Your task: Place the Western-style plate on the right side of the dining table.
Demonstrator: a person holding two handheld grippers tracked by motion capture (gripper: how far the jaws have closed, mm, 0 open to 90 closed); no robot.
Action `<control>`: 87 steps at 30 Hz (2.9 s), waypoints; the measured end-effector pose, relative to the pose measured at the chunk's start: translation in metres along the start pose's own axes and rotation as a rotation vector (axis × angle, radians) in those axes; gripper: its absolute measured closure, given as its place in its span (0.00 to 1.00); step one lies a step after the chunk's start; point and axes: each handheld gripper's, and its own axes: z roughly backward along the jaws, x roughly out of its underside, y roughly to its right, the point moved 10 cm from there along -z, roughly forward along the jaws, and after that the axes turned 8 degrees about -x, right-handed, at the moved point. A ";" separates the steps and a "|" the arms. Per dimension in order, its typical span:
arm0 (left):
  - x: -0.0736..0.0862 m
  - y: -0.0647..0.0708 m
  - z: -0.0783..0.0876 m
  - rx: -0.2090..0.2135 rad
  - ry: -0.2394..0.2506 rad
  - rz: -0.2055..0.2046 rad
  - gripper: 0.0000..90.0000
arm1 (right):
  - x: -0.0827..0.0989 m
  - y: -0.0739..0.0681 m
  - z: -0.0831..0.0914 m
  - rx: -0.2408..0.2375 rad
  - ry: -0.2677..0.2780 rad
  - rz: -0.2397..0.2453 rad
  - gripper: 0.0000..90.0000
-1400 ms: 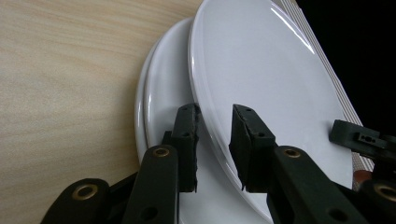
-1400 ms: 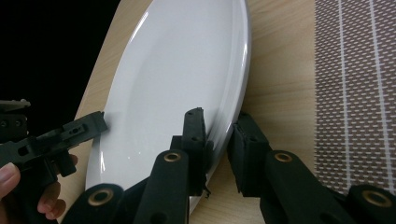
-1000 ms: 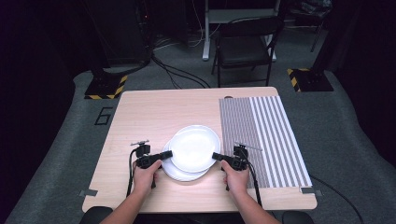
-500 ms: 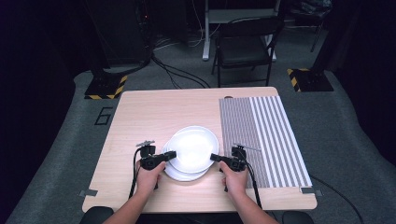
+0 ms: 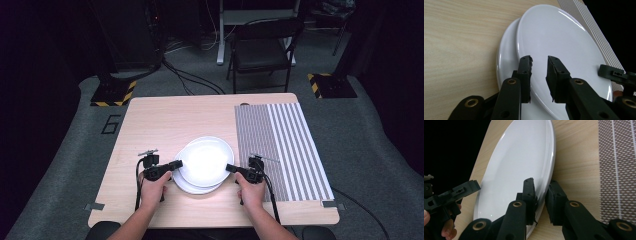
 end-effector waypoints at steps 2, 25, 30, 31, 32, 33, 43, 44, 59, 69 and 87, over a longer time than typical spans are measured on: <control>0.001 -0.003 -0.001 -0.007 -0.007 0.013 0.81 | -0.001 0.000 0.001 0.000 0.002 -0.003 0.87; 0.007 -0.004 -0.015 0.054 -0.037 0.055 0.84 | -0.004 0.005 0.000 -0.001 0.008 0.002 0.88; 0.008 -0.002 -0.014 0.055 -0.043 0.056 0.84 | -0.007 0.001 0.003 -0.012 0.020 -0.008 0.89; 0.008 -0.002 -0.014 0.052 -0.041 0.054 0.84 | -0.007 0.001 0.004 -0.012 0.020 0.004 0.89; 0.007 -0.002 -0.014 0.057 -0.039 0.056 0.84 | -0.008 0.000 0.004 -0.013 0.021 0.013 0.89; 0.006 -0.001 -0.013 0.059 -0.032 0.065 0.84 | -0.008 -0.001 0.005 -0.014 0.022 0.019 0.89; 0.000 0.005 -0.006 0.068 -0.002 0.048 0.84 | -0.014 -0.013 0.011 -0.032 0.033 0.034 0.90; -0.001 0.006 -0.005 0.067 0.003 0.044 0.84 | -0.014 -0.014 0.012 -0.034 0.031 0.031 0.90; -0.012 0.025 0.001 0.030 0.027 -0.041 0.84 | -0.021 -0.019 0.027 -0.040 0.028 0.044 0.90; -0.017 0.043 -0.004 -0.012 0.030 -0.087 0.81 | -0.027 -0.018 0.041 -0.049 0.039 0.039 0.90; -0.030 0.065 -0.008 -0.039 0.012 -0.169 0.79 | -0.039 -0.021 0.058 -0.066 0.074 0.037 0.92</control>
